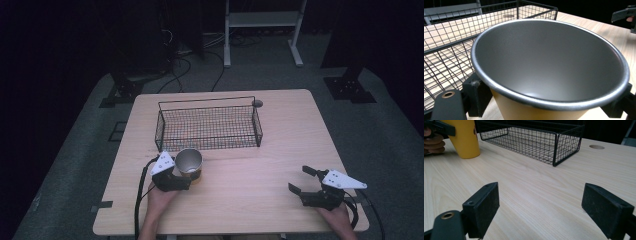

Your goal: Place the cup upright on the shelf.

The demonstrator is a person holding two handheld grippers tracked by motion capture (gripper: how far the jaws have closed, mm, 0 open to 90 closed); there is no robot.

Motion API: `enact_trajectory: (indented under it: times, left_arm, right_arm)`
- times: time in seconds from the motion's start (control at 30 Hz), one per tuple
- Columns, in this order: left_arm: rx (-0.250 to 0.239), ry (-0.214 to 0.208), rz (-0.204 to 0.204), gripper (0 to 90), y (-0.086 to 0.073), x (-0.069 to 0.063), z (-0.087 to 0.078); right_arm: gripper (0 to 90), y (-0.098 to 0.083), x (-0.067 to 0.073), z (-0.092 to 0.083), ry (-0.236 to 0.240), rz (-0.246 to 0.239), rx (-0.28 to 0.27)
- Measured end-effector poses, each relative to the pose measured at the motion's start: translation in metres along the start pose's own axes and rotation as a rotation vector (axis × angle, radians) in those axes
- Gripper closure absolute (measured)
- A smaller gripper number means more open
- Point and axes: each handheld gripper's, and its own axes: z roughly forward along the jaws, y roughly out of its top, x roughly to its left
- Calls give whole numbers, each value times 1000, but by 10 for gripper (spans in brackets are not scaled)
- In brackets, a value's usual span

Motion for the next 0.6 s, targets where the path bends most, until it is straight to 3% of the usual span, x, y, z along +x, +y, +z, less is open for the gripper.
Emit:
enact_trajectory:
  times: [0.23, 0.6]
  left_arm:
    - [-49, 0, -13, 145, 4, 0, -1]
    - [-64, -6, -13, 145, 29, 10, 5]
  right_arm:
    - [136, 0, 0, 0, 0, 1, 0]
    - [136, 0, 0, 0, 1, 1, -1]
